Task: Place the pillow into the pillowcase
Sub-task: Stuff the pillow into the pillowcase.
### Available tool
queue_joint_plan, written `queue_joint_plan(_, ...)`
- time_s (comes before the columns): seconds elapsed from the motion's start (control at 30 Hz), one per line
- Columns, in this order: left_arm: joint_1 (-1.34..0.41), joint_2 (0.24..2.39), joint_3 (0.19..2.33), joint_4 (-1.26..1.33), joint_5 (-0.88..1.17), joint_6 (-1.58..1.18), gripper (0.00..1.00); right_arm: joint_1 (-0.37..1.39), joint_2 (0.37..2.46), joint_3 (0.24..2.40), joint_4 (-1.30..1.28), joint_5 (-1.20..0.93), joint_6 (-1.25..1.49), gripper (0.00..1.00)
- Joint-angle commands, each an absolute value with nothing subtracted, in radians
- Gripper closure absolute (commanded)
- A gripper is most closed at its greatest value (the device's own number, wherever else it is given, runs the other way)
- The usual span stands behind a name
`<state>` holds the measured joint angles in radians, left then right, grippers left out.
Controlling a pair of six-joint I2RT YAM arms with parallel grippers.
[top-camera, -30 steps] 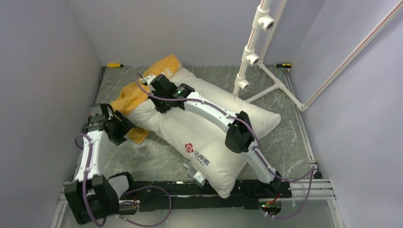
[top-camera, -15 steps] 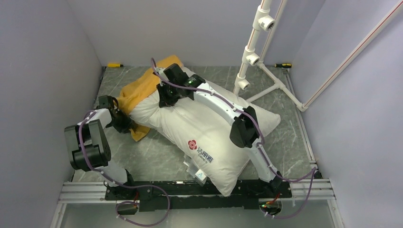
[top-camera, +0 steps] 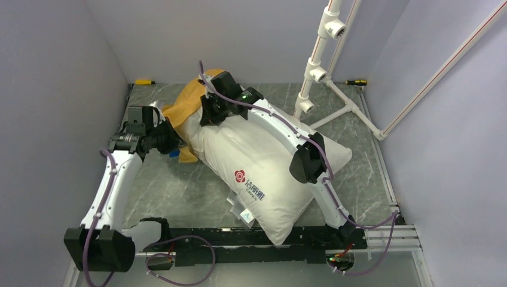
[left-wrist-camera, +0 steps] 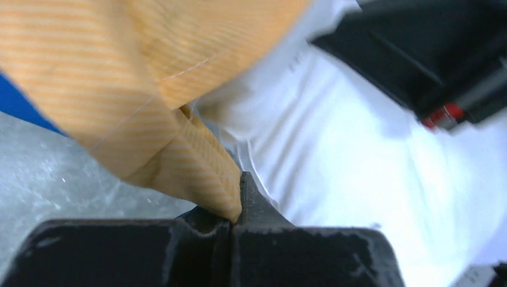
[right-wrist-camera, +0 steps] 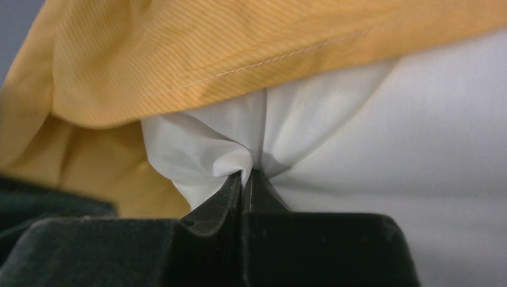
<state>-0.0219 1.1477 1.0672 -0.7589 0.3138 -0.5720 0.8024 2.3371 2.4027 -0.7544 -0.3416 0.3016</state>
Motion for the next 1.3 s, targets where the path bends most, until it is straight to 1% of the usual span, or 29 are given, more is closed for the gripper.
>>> queue_joint_plan(0.0, -0.103, 1.102, 1.156, -0.988, 0.423, -0.627, 1.0, 0.801, 2.34, 2.453, -0.583, -0.291, 0.38, 1.0)
queue_joint_plan(0.2, -0.279, 1.141, 1.207, -1.025, 0.48, -0.63, 1.0, 0.819, 2.373, 2.491, -0.516, -0.25, 0.409, 1.0)
queue_joint_plan(0.3, -0.408, 1.152, 1.218, -1.038, 0.453, -0.657, 1.0, 0.817, 2.375, 2.493, -0.47, -0.257, 0.432, 1.0)
queue_joint_plan(0.4, -0.556, 1.154, 1.228, -0.985, 0.426, -0.668, 1.0, 0.811, 2.361, 2.476, -0.393, -0.3, 0.47, 1.0)
queue_joint_plan(0.47, -0.631, 1.162, 1.223, -0.956, 0.369, -0.653, 1.0, 0.805, 2.36, 2.472, -0.361, -0.333, 0.49, 1.0)
queue_joint_plan(0.57, -0.649, 1.187, 1.151, -0.958, 0.317, -0.647, 1.0, 0.792, 2.356, 2.475, -0.406, -0.346, 0.476, 1.0)
queue_joint_plan(0.63, -0.649, 1.198, 1.096, -0.948, 0.276, -0.655, 1.0, 0.774, 2.318, 2.427, -0.459, -0.337, 0.45, 1.0)
queue_joint_plan(0.67, -0.648, 1.199, 1.078, -0.939, 0.255, -0.657, 1.0, 0.765, 2.29, 2.394, -0.487, -0.329, 0.431, 0.95)
queue_joint_plan(0.7, -0.649, 1.194, 1.068, -0.932, 0.231, -0.658, 0.99, 0.755, 2.252, 2.336, -0.515, -0.315, 0.412, 0.83)
queue_joint_plan(0.73, -0.649, 1.187, 1.068, -0.932, 0.2, -0.662, 0.94, 0.746, 2.214, 2.292, -0.539, -0.297, 0.394, 0.68)
queue_joint_plan(0.77, -0.649, 1.175, 1.074, -0.94, 0.158, -0.668, 0.88, 0.74, 2.156, 2.25, -0.572, -0.276, 0.376, 0.49)
queue_joint_plan(0.8, -0.649, 1.158, 1.082, -0.944, 0.119, -0.672, 0.78, 0.735, 2.118, 2.218, -0.601, -0.257, 0.364, 0.38)
queue_joint_plan(0.83, -0.649, 1.131, 1.092, -0.946, 0.082, -0.673, 0.68, 0.731, 2.087, 2.205, -0.632, -0.237, 0.351, 0.29)
queue_joint_plan(0.87, -0.649, 1.11, 1.1, -0.949, 0.038, -0.676, 0.55, 0.729, 2.062, 2.203, -0.673, -0.216, 0.339, 0.22)
queue_joint_plan(0.9, -0.649, 1.087, 1.113, -0.959, 0.008, -0.68, 0.45, 0.728, 2.044, 2.211, -0.711, -0.201, 0.329, 0.16)
queue_joint_plan(0.93, -0.648, 1.067, 1.128, -0.972, -0.042, -0.681, 0.38, 0.726, 2.034, 2.229, -0.746, -0.193, 0.322, 0.13)
queue_joint_plan(0.97, -0.649, 1.045, 1.144, -0.986, -0.079, -0.674, 0.36, 0.724, 2.026, 2.25, -0.776, -0.185, 0.315, 0.1)
queue_joint_plan(1.07, -0.649, 0.999, 1.205, -1.034, -0.214, -0.639, 0.32, 0.719, 2.008, 2.297, -0.825, -0.163, 0.282, 0.06)
queue_joint_plan(1.1, -0.649, 0.986, 1.224, -1.044, -0.251, -0.619, 0.27, 0.713, 1.994, 2.292, -0.817, -0.156, 0.276, 0.05)
queue_joint_plan(1.13, -0.648, 0.978, 1.24, -1.052, -0.295, -0.603, 0.09, 0.706, 1.978, 2.27, -0.793, -0.146, 0.275, 0.04)
queue_joint_plan(1.17, -0.649, 0.975, 1.261, -1.058, -0.334, -0.582, 0.04, 0.696, 1.963, 2.247, -0.767, -0.138, 0.279, 0.03)
queue_joint_plan(1.2, -0.649, 0.976, 1.277, -1.057, -0.373, -0.56, 0.01, 0.684, 1.955, 2.224, -0.732, -0.137, 0.287, 0.02)
queue_joint_plan(1.27, -0.648, 0.998, 1.315, -1.038, -0.438, -0.507, 0.01, 0.651, 1.98, 2.249, -0.727, -0.127, 0.309, 0.02)
